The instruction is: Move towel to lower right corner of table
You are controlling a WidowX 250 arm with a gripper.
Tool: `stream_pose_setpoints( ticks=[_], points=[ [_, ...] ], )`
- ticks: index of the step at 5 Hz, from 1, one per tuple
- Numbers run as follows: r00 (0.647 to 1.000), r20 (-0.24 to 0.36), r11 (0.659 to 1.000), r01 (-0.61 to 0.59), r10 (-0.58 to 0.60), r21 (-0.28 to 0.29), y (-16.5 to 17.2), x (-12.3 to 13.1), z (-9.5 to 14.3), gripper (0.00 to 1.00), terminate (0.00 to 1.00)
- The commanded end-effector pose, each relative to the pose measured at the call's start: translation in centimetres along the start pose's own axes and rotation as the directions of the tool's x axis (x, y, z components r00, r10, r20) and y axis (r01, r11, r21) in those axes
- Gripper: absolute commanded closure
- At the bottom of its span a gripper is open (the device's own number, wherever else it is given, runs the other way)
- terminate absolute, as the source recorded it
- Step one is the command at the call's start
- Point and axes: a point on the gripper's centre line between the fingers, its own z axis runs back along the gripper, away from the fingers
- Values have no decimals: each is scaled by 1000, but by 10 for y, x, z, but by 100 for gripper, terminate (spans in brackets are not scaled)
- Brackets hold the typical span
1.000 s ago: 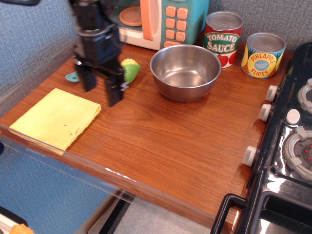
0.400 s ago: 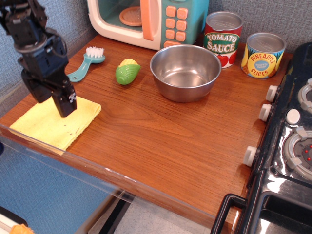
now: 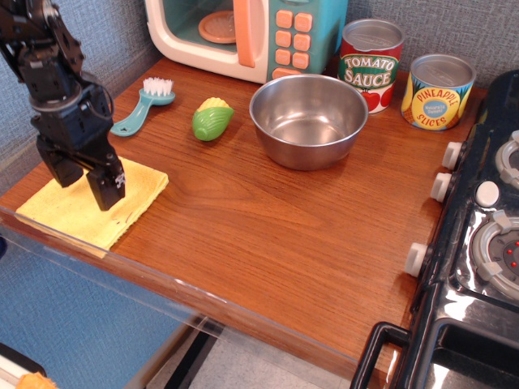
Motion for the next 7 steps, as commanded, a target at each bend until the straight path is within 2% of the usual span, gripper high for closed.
stream_pose_setpoints(
  ticks=[1, 2, 3, 4, 6, 7],
  points=[
    [998, -63, 999, -25, 26, 23, 4, 4, -20, 0, 0],
    [994, -101, 999, -36, 37, 14, 0, -3, -34, 0, 0],
    [995, -89, 999, -45, 44, -11, -9, -9, -36, 0, 0],
    [1000, -10, 995, -24, 24, -101, -30, 0, -32, 0, 0],
    [987, 34, 971, 159, -156, -177, -116, 29, -22, 0, 0],
    [968, 33, 951, 249, -247, -184, -164, 31, -17, 0, 0]
  ],
)
